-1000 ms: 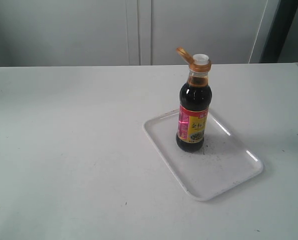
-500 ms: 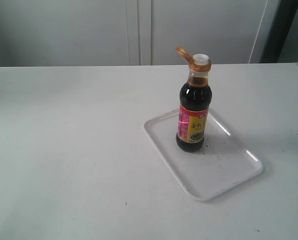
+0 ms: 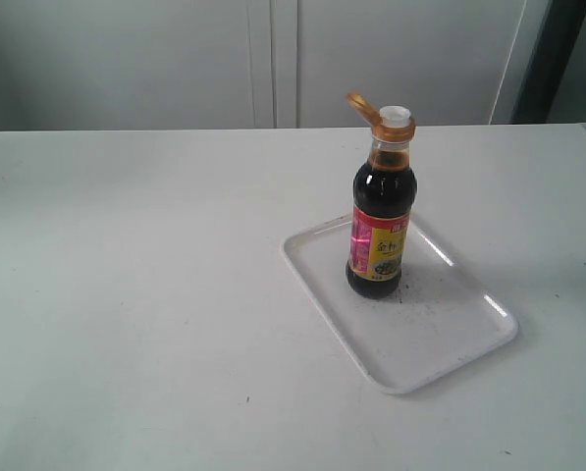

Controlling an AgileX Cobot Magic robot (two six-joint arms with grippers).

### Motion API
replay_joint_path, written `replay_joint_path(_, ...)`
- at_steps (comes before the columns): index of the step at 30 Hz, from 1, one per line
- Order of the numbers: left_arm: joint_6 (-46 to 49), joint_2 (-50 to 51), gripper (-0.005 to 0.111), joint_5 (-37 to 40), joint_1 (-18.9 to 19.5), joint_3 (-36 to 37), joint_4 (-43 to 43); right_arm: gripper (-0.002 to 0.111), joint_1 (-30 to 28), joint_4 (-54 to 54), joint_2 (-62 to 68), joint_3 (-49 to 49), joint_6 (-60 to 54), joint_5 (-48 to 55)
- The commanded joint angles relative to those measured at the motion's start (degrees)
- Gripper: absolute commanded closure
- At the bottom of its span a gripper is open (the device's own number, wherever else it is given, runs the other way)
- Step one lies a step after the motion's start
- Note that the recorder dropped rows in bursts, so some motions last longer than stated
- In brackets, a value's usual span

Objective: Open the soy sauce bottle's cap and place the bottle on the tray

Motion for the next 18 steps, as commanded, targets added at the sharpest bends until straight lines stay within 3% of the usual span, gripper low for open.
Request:
replay_joint_path(1, -0.53, -0.30, 0.107, -0.22, 0.13, 0.21, -0.42, 0.108, -0.08, -0.74, -0.31, 3.13, 0.40, -2.27)
replay_joint_path(18, -0.53, -0.30, 0.107, -0.22, 0.13, 0.21, -0.42, 0.108, -0.08, -2.25, -0.31, 3.13, 1.06, 3.91)
